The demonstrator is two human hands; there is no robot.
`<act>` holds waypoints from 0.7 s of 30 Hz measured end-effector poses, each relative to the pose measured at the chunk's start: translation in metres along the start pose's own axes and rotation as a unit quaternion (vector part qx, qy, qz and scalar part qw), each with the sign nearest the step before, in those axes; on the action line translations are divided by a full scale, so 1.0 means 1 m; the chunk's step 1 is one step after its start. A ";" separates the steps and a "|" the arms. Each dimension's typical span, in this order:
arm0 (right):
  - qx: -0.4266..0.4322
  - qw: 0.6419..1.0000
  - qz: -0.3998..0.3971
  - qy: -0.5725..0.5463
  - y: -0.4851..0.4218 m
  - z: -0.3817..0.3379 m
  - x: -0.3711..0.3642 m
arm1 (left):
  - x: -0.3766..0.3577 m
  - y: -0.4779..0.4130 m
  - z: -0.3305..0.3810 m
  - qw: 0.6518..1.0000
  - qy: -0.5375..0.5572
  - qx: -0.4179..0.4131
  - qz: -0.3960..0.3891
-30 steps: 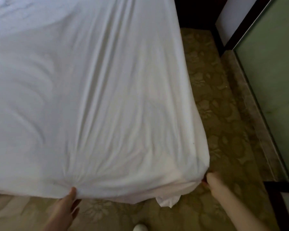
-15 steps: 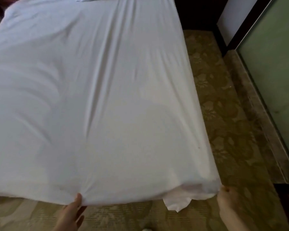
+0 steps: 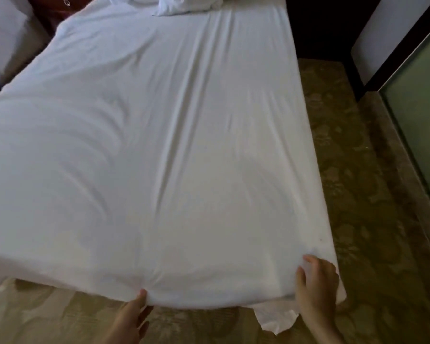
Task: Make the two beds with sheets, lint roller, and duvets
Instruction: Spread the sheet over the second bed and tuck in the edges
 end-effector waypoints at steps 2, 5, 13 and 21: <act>0.061 0.996 -0.050 0.031 0.016 -0.028 -0.022 | 0.000 -0.001 -0.001 1.000 -0.004 0.021 -0.023; 0.106 0.989 -0.105 -0.003 0.042 -0.062 -0.059 | 0.015 -0.011 0.002 0.999 0.006 0.032 -0.037; 0.168 0.963 -0.198 -0.074 0.138 -0.158 -0.172 | 0.157 -0.066 0.095 0.990 0.138 -0.013 0.027; -0.057 0.961 -0.236 -0.134 0.235 -0.301 -0.295 | 0.340 -0.129 0.269 0.995 0.069 -0.069 0.022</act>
Point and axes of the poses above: each hand's wrist, its own y-axis away from the middle knuckle, its own x-axis out of the back of the hand, z = x × y, the point moved 7 cm from there along -y, towards the middle knuckle, and after that the axes turned 7 degrees about -y, right-handed, at the moved point
